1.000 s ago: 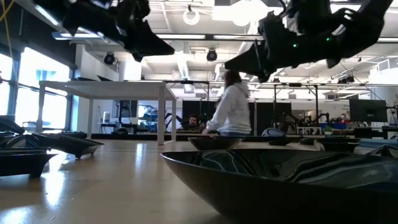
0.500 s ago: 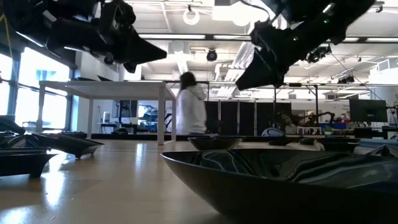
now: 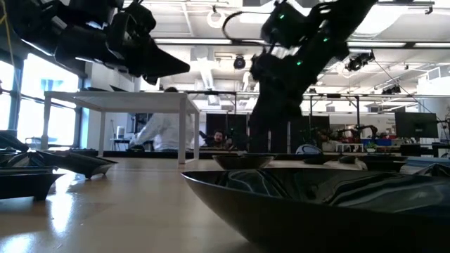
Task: Pick & Place Mini shaped plates
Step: Stack the black leaf shaped plate on top of the black leaf shaped plate on the shelf
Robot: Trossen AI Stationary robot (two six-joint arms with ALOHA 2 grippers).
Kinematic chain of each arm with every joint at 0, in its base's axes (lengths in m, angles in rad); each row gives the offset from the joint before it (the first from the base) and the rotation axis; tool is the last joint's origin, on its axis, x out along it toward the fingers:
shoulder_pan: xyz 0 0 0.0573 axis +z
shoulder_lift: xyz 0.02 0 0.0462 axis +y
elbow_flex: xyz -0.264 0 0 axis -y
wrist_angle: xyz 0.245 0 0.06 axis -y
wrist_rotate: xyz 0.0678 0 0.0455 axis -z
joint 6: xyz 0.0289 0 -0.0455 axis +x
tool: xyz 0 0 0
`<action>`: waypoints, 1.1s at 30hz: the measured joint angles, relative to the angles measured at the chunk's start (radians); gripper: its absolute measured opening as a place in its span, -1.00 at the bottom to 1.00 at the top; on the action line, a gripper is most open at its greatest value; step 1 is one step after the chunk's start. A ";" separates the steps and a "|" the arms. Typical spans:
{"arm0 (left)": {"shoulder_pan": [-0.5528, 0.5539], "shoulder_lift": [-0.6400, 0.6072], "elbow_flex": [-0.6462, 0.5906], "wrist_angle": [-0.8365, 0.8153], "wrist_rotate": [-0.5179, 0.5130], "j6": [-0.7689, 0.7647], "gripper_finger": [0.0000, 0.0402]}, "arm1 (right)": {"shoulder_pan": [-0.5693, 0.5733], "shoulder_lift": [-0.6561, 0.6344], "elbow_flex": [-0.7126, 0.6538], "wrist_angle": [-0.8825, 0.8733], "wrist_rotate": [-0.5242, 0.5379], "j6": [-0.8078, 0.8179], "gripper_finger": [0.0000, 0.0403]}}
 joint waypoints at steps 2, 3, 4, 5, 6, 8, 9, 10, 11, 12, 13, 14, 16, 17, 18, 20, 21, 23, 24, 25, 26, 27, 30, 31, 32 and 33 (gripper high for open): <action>0.000 0.000 0.000 -0.003 0.000 0.000 -1.00 | -0.008 0.041 0.023 -0.003 -0.034 0.000 0.00; 0.000 0.000 0.000 -0.003 0.000 0.000 -1.00 | -0.012 0.059 0.032 -0.009 -0.041 0.002 -0.02; 0.000 0.000 0.000 -0.004 -0.001 0.000 -1.00 | -0.015 0.076 0.040 -0.011 -0.041 0.007 -0.04; 0.000 0.000 0.000 -0.004 0.000 0.000 -1.00 | -0.018 0.090 0.047 -0.013 -0.042 0.012 -0.07; 0.000 0.000 0.000 -0.003 -0.001 0.000 -1.00 | -0.020 0.102 0.053 -0.013 -0.043 0.019 -0.10; 0.000 0.000 0.000 -0.004 -0.001 0.000 -1.00 | -0.021 0.119 0.059 -0.011 -0.050 0.029 -0.16; 0.000 0.000 0.000 -0.003 -0.001 0.000 -1.00 | -0.021 0.123 0.059 -0.012 -0.052 0.030 -0.20; 0.000 0.000 0.000 -0.003 -0.001 0.000 -1.00 | -0.021 0.128 0.058 -0.011 -0.053 0.030 -0.24; 0.000 0.000 0.000 -0.003 -0.001 0.000 -1.00 | -0.020 0.130 0.058 -0.010 -0.052 0.032 -0.28; 0.000 0.000 0.000 -0.004 -0.001 0.000 -1.00 | -0.020 0.131 0.058 -0.013 -0.048 0.039 -0.33; 0.000 0.000 0.000 -0.004 -0.001 0.000 -1.00 | -0.020 0.131 0.058 -0.019 -0.044 0.048 -0.37; 0.000 0.000 0.000 -0.003 -0.001 0.000 -1.00 | -0.019 0.131 0.058 -0.022 -0.041 0.054 -0.41; 0.000 0.000 0.000 -0.004 -0.001 0.000 -1.00 | -0.019 0.131 0.058 -0.020 -0.042 0.056 -0.49; 0.000 0.000 0.000 -0.003 -0.001 0.000 -1.00 | -0.019 0.131 0.058 -0.018 -0.049 0.056 -0.52; 0.000 0.000 0.000 -0.003 -0.001 0.000 -1.00 | -0.020 0.131 0.057 -0.015 -0.059 0.059 -0.55; 0.000 0.000 0.000 -0.004 -0.001 0.000 -1.00 | -0.020 0.131 0.057 -0.015 -0.068 0.063 -0.60; 0.000 0.000 0.000 -0.003 -0.001 0.000 -1.00 | -0.020 0.131 0.057 -0.018 -0.068 0.063 -0.62; 0.000 0.000 0.000 -0.004 -0.001 0.000 -1.00 | -0.019 0.131 0.057 -0.023 -0.066 0.063 -0.64; 0.000 0.000 0.000 -0.003 -0.001 0.000 -1.00 | -0.019 0.131 0.057 -0.023 -0.065 0.063 -0.64; 0.000 0.000 0.000 -0.004 -0.001 0.000 -1.00 | -0.019 0.131 0.057 -0.022 -0.064 0.063 -0.64; 0.000 0.000 0.000 -0.004 -0.001 0.000 -1.00 | -0.019 0.131 0.057 -0.023 -0.064 0.062 -0.64; 0.000 0.000 0.000 -0.003 -0.001 0.000 -1.00 | -0.019 0.131 0.055 -0.020 -0.064 0.062 -0.64; 0.000 0.000 0.000 -0.004 -0.001 0.000 -1.00 | -0.019 0.131 0.038 -0.008 -0.063 0.059 -0.64; 0.000 0.000 0.000 -0.003 -0.001 0.000 -1.00 | -0.019 0.131 0.037 -0.010 -0.062 0.051 -0.64; 0.000 0.000 0.000 -0.004 -0.002 0.000 -1.00 | -0.019 0.131 0.037 -0.010 -0.061 0.032 -0.64; 0.000 0.000 0.000 -0.004 -0.002 0.000 -1.00 | -0.019 0.126 0.037 -0.011 -0.060 0.007 -0.64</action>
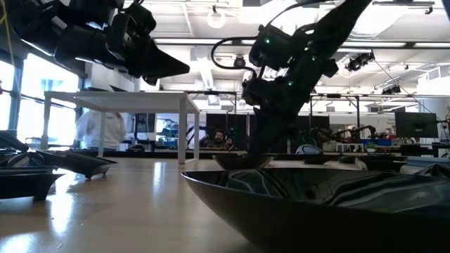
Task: Pick & Place Mini shaped plates
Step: Stack the black leaf shaped plate on top of the black leaf shaped plate on the shelf
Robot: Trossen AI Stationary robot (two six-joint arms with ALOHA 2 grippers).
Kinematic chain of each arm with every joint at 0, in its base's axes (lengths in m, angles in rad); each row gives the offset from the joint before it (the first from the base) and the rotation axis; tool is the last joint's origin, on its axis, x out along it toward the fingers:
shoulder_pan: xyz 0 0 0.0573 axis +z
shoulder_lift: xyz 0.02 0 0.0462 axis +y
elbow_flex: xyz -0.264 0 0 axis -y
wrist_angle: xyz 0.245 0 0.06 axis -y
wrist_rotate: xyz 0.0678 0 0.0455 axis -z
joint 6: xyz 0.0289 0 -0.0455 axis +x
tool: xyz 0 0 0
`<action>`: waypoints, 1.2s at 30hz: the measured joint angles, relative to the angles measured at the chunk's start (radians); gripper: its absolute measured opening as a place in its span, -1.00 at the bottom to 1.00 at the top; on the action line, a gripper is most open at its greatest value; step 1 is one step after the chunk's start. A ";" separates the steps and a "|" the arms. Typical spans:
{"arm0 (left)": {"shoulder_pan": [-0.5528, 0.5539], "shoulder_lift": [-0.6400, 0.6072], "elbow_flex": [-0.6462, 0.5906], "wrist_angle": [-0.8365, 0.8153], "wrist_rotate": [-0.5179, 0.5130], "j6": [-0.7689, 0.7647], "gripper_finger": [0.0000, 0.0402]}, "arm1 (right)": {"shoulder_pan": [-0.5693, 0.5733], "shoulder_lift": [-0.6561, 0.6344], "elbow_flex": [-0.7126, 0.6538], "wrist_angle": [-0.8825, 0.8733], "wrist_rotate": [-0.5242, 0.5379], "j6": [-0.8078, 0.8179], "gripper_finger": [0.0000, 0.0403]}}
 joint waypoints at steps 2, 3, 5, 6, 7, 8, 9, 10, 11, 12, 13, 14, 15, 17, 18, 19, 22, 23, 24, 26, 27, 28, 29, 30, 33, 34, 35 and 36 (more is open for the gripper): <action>0.000 0.000 0.000 0.000 0.000 0.000 -1.00 | 0.002 -0.020 0.000 -0.005 0.001 -0.061 -0.64; 0.000 0.000 0.000 0.000 0.000 0.000 -1.00 | 0.004 -0.037 0.000 -0.010 0.003 -0.096 -0.64; 0.000 0.000 0.000 -0.001 0.000 0.000 -1.00 | 0.021 -0.070 0.001 -0.029 0.020 -0.195 -0.64; 0.000 0.000 0.000 -0.003 0.000 0.000 -1.00 | 0.035 -0.087 0.001 -0.048 0.033 -0.260 -0.64; 0.000 0.000 0.000 -0.006 0.000 0.000 -1.00 | 0.053 -0.100 0.001 -0.072 0.050 -0.326 -0.64; 0.000 0.000 0.000 -0.010 0.000 0.000 -1.00 | 0.072 -0.111 0.001 -0.096 0.068 -0.383 -0.64; 0.000 0.000 0.000 -0.012 0.000 0.000 -1.00 | 0.091 -0.118 0.001 -0.113 0.093 -0.418 -0.64; 0.000 0.000 0.000 -0.014 0.000 0.000 -1.00 | 0.106 -0.120 0.001 -0.126 0.111 -0.432 -0.64; 0.000 0.000 0.000 -0.014 0.000 0.000 -1.00 | 0.118 -0.120 0.001 -0.137 0.116 -0.432 -0.64; 0.000 0.000 0.000 -0.013 0.000 0.000 -1.00 | 0.127 -0.120 0.001 -0.148 0.118 -0.415 -0.64; 0.000 0.000 0.000 -0.014 -0.001 0.000 -1.00 | 0.134 -0.113 0.001 -0.157 0.119 -0.382 -0.63; 0.000 0.000 0.000 -0.014 -0.001 0.002 -1.00 | 0.139 -0.110 0.001 -0.159 0.122 -0.333 -0.62; 0.000 0.000 0.000 -0.014 -0.001 0.003 -1.00 | 0.142 -0.107 0.001 -0.159 0.124 -0.275 -0.58; 0.000 0.000 0.000 -0.014 -0.001 0.003 -1.00 | 0.142 -0.107 0.001 -0.159 0.129 -0.131 -0.49; 0.000 0.000 0.000 -0.014 -0.001 0.004 -1.00 | 0.139 -0.107 0.001 -0.155 0.132 -0.061 -0.43; 0.000 0.000 0.000 -0.014 -0.001 0.005 -1.00 | 0.136 -0.107 0.001 -0.154 0.133 0.007 -0.37; 0.000 0.000 0.000 -0.014 -0.002 0.005 -1.00 | 0.130 -0.104 0.001 -0.165 0.116 0.154 -0.20; 0.000 0.000 0.000 -0.015 -0.002 0.005 -1.00 | 0.130 -0.100 0.001 -0.162 0.111 0.185 -0.17; 0.000 0.000 0.000 -0.015 -0.002 0.005 -1.00 | 0.130 -0.096 0.001 -0.162 0.106 0.207 -0.14; 0.000 0.000 0.000 -0.017 -0.002 0.005 -1.00 | 0.131 -0.082 0.001 -0.162 0.099 0.227 -0.13; 0.000 0.000 0.000 -0.019 -0.002 0.005 -1.00 | 0.131 -0.077 0.001 -0.163 0.101 0.234 -0.15; 0.000 0.000 0.000 -0.021 -0.003 0.005 -1.00 | 0.131 -0.071 0.001 -0.163 0.101 0.237 -0.17; 0.000 0.000 0.000 -0.021 -0.003 0.005 -1.00 | 0.131 -0.064 0.001 -0.160 0.099 0.241 -0.19; 0.000 0.000 0.000 -0.021 -0.003 0.005 -1.00 | 0.130 -0.058 0.001 -0.159 0.097 0.250 -0.23; 0.000 0.000 0.000 -0.022 -0.003 0.005 -1.00 | 0.129 -0.039 0.001 -0.155 0.097 0.269 -0.36; 0.000 0.000 0.000 -0.022 -0.003 0.005 -1.00 | 0.129 -0.036 0.001 -0.152 0.096 0.277 -0.40; 0.000 0.000 0.000 -0.021 -0.003 0.005 -1.00 | 0.129 -0.032 0.001 -0.145 0.096 0.280 -0.45; 0.000 0.000 0.000 -0.021 -0.003 0.005 -1.00 | 0.129 -0.029 0.001 -0.136 0.094 0.280 -0.50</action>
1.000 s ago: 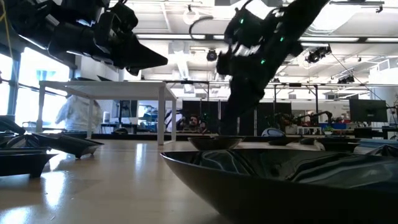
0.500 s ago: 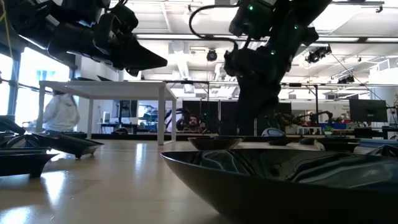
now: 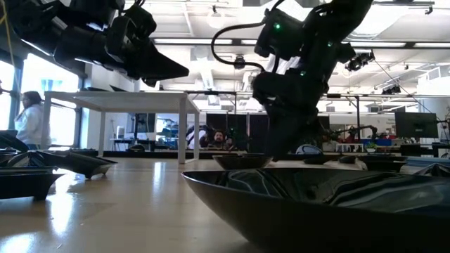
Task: Pick & Place Mini shaped plates
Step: Stack the black leaf shaped plate on top of the black leaf shaped plate on the shelf
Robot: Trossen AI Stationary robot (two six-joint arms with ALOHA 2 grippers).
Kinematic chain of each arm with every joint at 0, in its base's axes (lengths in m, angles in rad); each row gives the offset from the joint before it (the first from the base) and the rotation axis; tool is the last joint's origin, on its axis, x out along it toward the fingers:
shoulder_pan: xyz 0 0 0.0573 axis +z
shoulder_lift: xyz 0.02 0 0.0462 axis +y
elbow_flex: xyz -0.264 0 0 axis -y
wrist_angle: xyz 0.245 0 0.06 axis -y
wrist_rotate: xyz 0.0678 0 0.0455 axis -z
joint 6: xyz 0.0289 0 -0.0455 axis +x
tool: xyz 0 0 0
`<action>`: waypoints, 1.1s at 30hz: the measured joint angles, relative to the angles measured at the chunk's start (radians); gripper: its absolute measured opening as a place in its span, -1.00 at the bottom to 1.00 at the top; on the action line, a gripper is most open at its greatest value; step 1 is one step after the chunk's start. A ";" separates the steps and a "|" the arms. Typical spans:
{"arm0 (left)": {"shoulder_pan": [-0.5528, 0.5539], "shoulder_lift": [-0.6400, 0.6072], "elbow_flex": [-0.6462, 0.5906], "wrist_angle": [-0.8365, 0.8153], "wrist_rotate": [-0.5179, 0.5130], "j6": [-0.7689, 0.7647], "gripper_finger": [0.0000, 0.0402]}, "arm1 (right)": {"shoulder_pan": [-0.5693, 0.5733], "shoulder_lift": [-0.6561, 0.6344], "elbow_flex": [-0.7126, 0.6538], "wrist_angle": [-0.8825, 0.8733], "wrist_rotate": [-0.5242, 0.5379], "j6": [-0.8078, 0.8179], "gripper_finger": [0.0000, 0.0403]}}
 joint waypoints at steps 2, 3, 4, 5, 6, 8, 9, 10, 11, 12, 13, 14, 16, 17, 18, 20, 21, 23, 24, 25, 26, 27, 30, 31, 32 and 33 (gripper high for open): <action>0.000 0.000 0.000 0.000 0.000 0.000 -1.00 | 0.000 0.003 0.000 0.014 -0.001 -0.009 -0.58; 0.000 0.000 0.000 0.000 0.000 0.000 -1.00 | 0.000 0.003 0.000 0.022 -0.002 -0.020 -0.62; 0.000 0.000 0.000 0.000 0.000 0.000 -1.00 | 0.000 0.003 0.000 0.035 -0.002 -0.023 -0.66; 0.000 0.000 0.000 0.000 0.000 0.000 -1.00 | 0.000 0.003 0.000 0.045 -0.002 -0.023 -0.70; 0.000 0.000 0.000 0.000 0.000 0.000 -1.00 | 0.000 0.003 0.000 0.046 -0.002 -0.023 -0.74; 0.000 0.000 0.000 0.000 0.000 0.000 -1.00 | 0.000 0.003 0.000 0.046 -0.003 -0.024 -0.81; 0.000 0.000 0.000 0.000 0.001 0.000 -1.00 | 0.000 0.003 0.000 0.046 -0.002 -0.024 -0.84; 0.000 0.000 0.000 0.001 0.001 0.000 -1.00 | 0.000 0.003 0.000 0.046 -0.002 -0.026 -0.87; 0.000 0.000 0.000 0.001 0.001 0.000 -1.00 | 0.000 0.003 0.000 0.046 -0.002 -0.026 -0.90; 0.000 0.000 0.000 0.000 0.002 0.000 -1.00 | 0.000 0.003 0.000 0.045 -0.002 -0.024 -0.92; 0.000 0.000 0.000 0.000 0.003 0.000 -1.00 | 0.000 0.003 0.000 0.045 -0.003 -0.020 -0.93; 0.000 0.000 0.000 0.001 0.003 0.000 -1.00 | 0.000 0.003 0.000 0.044 -0.004 -0.018 -0.93; 0.000 0.000 0.000 0.000 0.003 0.000 -1.00 | 0.000 0.003 0.000 0.041 -0.004 -0.014 -0.91; 0.000 0.000 0.000 0.000 0.003 0.000 -1.00 | 0.000 0.003 0.000 0.041 -0.004 0.000 -0.89; 0.000 0.000 0.000 0.000 0.003 0.000 -1.00 | 0.000 0.003 0.000 0.041 -0.007 0.015 -0.85; 0.000 0.000 0.000 0.000 0.003 0.000 -1.00 | -0.004 0.003 0.000 0.041 -0.017 0.034 -0.76; 0.000 0.000 0.000 0.000 0.003 0.000 -1.00 | -0.005 0.003 0.000 0.041 -0.021 0.043 -0.71; 0.000 0.000 0.000 0.000 0.003 0.000 -1.00 | -0.005 0.003 0.000 0.041 -0.022 0.054 -0.61; 0.000 0.000 0.000 0.000 0.003 0.000 -1.00 | -0.005 0.003 0.000 0.041 -0.024 0.059 -0.57; 0.000 0.000 0.000 0.000 0.003 0.000 -1.00 | -0.005 0.003 0.000 0.042 -0.028 0.061 -0.54; 0.000 0.000 0.000 0.000 0.003 0.000 -1.00 | -0.004 0.003 0.000 0.044 -0.031 0.064 -0.52; 0.000 0.000 0.000 0.000 0.003 0.000 -1.00 | -0.003 0.003 0.000 0.048 -0.031 0.068 -0.51; 0.000 0.000 0.000 0.000 0.003 -0.001 -1.00 | 0.005 0.003 0.000 0.066 -0.019 0.075 -0.52; 0.000 0.000 0.000 0.000 0.003 -0.004 -1.00 | 0.007 0.004 0.000 0.073 -0.017 0.084 -0.55; 0.000 0.000 0.000 0.000 0.003 -0.006 -1.00 | 0.009 0.012 0.000 0.088 -0.018 0.088 -0.57; 0.000 0.000 0.000 0.001 0.003 -0.014 -1.00 | 0.009 0.018 0.000 0.098 -0.023 0.094 -0.60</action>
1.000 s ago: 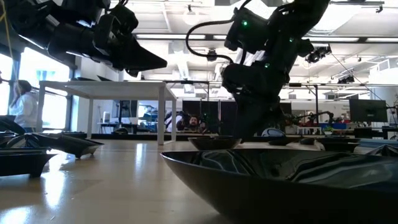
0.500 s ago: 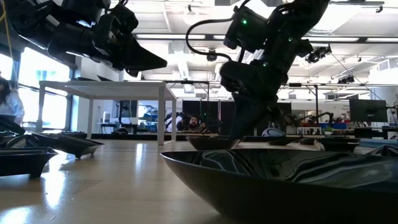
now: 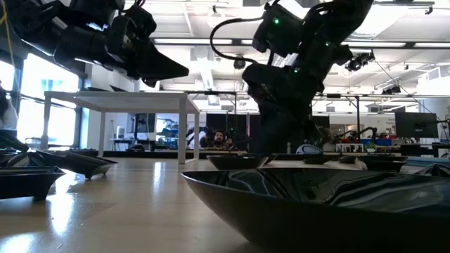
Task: Pick & Place Mini shaped plates
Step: Stack the black leaf shaped plate on top of the black leaf shaped plate on the shelf
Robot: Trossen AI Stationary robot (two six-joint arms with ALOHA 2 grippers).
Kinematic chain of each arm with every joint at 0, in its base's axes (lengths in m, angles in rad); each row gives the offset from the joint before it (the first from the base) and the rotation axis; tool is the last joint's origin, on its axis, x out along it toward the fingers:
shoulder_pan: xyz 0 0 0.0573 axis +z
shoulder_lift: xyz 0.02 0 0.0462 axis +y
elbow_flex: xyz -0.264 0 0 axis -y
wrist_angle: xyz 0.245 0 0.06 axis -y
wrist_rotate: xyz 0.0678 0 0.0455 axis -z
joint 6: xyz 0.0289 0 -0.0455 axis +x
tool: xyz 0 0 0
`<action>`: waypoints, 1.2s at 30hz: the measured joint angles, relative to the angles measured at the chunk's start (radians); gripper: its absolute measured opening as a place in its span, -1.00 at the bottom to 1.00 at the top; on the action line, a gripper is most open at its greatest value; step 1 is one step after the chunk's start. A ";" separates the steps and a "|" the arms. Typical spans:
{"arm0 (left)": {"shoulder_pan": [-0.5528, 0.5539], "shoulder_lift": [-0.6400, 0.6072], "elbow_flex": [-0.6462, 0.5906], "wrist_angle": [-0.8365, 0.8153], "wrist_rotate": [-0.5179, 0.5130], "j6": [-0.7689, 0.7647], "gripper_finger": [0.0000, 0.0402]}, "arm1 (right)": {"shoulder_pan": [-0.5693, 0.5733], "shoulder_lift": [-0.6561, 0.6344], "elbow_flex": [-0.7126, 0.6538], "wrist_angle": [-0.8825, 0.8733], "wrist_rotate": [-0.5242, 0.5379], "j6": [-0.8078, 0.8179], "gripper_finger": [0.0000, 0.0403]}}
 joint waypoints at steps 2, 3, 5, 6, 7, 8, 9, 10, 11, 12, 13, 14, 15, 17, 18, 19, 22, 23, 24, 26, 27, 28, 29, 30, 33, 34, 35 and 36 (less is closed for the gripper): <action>0.000 0.000 0.000 0.000 0.000 -0.008 -1.00 | 0.005 0.020 0.000 0.006 0.001 0.012 -0.66; 0.000 0.000 0.000 0.000 0.000 -0.009 -1.00 | 0.007 0.029 0.000 0.010 0.002 0.016 -0.69; 0.000 0.000 0.000 0.002 0.000 -0.009 -1.00 | 0.008 0.036 -0.001 0.015 0.002 0.018 -0.75; 0.000 0.000 0.000 0.003 0.000 -0.009 -1.00 | 0.009 0.036 -0.001 0.024 0.001 0.018 -0.78; 0.000 0.000 0.000 0.002 0.000 -0.010 -1.00 | 0.009 0.036 0.000 0.030 0.002 0.018 -0.81; 0.000 0.000 0.000 0.000 0.000 -0.012 -1.00 | 0.009 0.036 0.000 0.032 0.004 0.018 -0.83; 0.000 0.000 0.000 0.000 0.000 -0.013 -1.00 | 0.009 0.036 0.000 0.034 0.004 0.018 -0.86; 0.000 0.000 0.000 0.001 0.000 -0.019 -1.00 | 0.009 0.037 0.000 0.042 0.004 0.018 -0.88; 0.000 0.000 0.000 0.001 0.000 -0.029 -1.00 | 0.009 0.037 0.000 0.051 0.007 0.018 -0.90; 0.000 0.000 0.000 0.002 0.000 -0.036 -1.00 | 0.009 0.037 0.000 0.059 0.013 0.018 -0.92; 0.000 0.000 0.000 0.003 0.000 -0.043 -1.00 | 0.009 0.037 0.000 0.062 0.024 0.017 -0.94; 0.000 0.000 0.000 0.002 -0.002 -0.055 -1.00 | 0.009 0.037 0.000 0.063 0.036 0.017 -0.96; 0.000 0.000 0.000 0.000 -0.008 -0.066 -1.00 | 0.009 0.037 0.000 0.064 0.049 0.018 -0.97; 0.000 0.000 0.000 -0.001 -0.011 -0.089 -1.00 | 0.009 0.029 0.000 0.065 0.066 0.014 -0.98; 0.000 0.000 0.000 -0.001 -0.011 -0.100 -1.00 | 0.009 0.024 0.000 0.071 0.081 0.007 -0.98; 0.000 0.000 0.000 -0.001 -0.011 -0.118 -1.00 | 0.009 0.015 0.000 0.071 0.094 -0.004 -0.98; 0.000 0.000 0.000 0.003 -0.011 -0.182 -1.00 | 0.009 -0.016 0.000 0.072 0.151 -0.037 -0.99; 0.000 0.000 0.000 0.007 -0.011 -0.208 -1.00 | 0.009 -0.030 0.000 0.069 0.179 -0.048 -0.99; 0.000 0.000 0.000 0.013 -0.011 -0.234 -1.00 | 0.009 -0.043 0.000 0.071 0.212 -0.058 -0.99; 0.000 0.000 0.000 0.026 -0.020 -0.295 -1.00 | 0.009 -0.068 0.000 0.078 0.279 -0.071 -0.99; 0.000 0.000 0.000 0.034 -0.031 -0.328 -1.00 | 0.009 -0.079 0.000 0.078 0.315 -0.077 -0.99; 0.000 0.000 0.001 0.041 -0.053 -0.370 -1.00 | 0.008 -0.090 0.000 0.083 0.350 -0.086 -0.99; 0.000 0.000 0.003 0.043 -0.079 -0.419 -1.00 | 0.008 -0.100 0.000 0.087 0.386 -0.091 -0.99; 0.000 0.000 0.008 0.042 -0.106 -0.464 -1.00 | 0.009 -0.108 0.000 0.088 0.427 -0.094 -0.99; 0.001 0.000 0.032 0.027 -0.134 -0.553 -0.96 | 0.009 -0.122 0.000 0.107 0.539 -0.097 -0.99; 0.000 -0.001 0.042 0.011 -0.135 -0.569 -0.92 | 0.011 -0.124 0.000 0.116 0.570 -0.104 -0.99; 0.000 -0.001 0.057 -0.016 -0.134 -0.590 -0.88 | 0.013 -0.124 0.000 0.131 0.601 -0.118 -0.99; 0.000 -0.001 0.072 -0.048 -0.138 -0.610 -0.82 | 0.017 -0.124 0.000 0.150 0.627 -0.130 -0.99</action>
